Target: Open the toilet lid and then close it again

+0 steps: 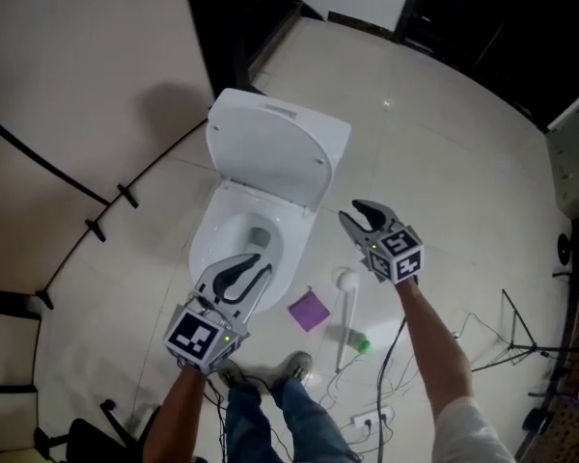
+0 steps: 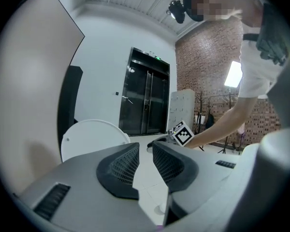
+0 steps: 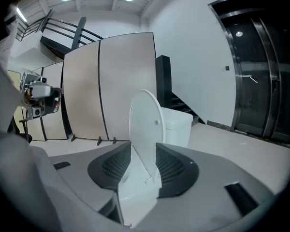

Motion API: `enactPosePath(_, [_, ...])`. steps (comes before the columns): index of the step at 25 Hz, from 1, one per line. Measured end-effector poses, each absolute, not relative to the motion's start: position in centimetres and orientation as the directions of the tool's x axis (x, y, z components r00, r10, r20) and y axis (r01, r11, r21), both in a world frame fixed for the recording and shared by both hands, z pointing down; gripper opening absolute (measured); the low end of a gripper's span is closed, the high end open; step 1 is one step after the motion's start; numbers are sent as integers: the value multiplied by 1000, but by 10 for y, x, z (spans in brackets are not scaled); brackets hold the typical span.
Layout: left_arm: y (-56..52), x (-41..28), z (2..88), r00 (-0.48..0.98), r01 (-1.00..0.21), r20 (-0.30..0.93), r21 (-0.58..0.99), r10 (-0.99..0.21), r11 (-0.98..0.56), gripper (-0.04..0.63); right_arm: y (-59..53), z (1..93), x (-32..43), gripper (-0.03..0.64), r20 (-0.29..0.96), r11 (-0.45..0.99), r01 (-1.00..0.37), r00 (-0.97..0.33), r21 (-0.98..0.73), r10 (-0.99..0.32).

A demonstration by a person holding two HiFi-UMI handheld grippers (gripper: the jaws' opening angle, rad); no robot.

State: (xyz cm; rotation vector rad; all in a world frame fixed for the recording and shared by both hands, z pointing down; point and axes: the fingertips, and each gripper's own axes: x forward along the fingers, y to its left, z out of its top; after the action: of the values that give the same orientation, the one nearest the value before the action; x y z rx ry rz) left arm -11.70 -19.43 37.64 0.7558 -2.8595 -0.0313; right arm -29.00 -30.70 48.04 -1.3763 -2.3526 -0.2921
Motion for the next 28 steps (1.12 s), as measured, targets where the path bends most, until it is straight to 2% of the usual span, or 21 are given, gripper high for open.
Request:
enactPosePath(7, [-199, -159, 449, -832, -507, 214, 80, -511, 858, 80, -275, 552, -357, 169, 468, 477, 875, -388, -84, 794])
enactPosePath(14, [-191, -167, 462, -842, -495, 205, 74, -499, 866, 81, -256, 552, -378, 169, 443, 447, 891, -370, -79, 816])
enactPosePath(15, [-187, -168, 461, -844, -492, 204, 71, -496, 868, 80, -253, 549, -380, 139, 443, 440, 895, -366, -74, 818])
enactPosePath(16, [-183, -168, 460, -847, -489, 203, 68, -492, 870, 80, -252, 548, -381, 55, 449, 431, 900, -359, -66, 818])
enactPosePath(19, [-173, -166, 459, -855, -475, 205, 61, -477, 878, 80, -251, 548, -377, 34, 476, 396, 917, -332, -39, 814])
enactPosePath(24, [-160, -143, 457, -862, -469, 203, 27, -464, 883, 81, -247, 543, -336, 32, 511, 328, 942, -316, 69, 799])
enactPosePath(28, [-154, -92, 458, -871, -460, 194, -3, -451, 888, 81, -248, 554, -269, 34, 563, 178, 938, -323, 297, 761])
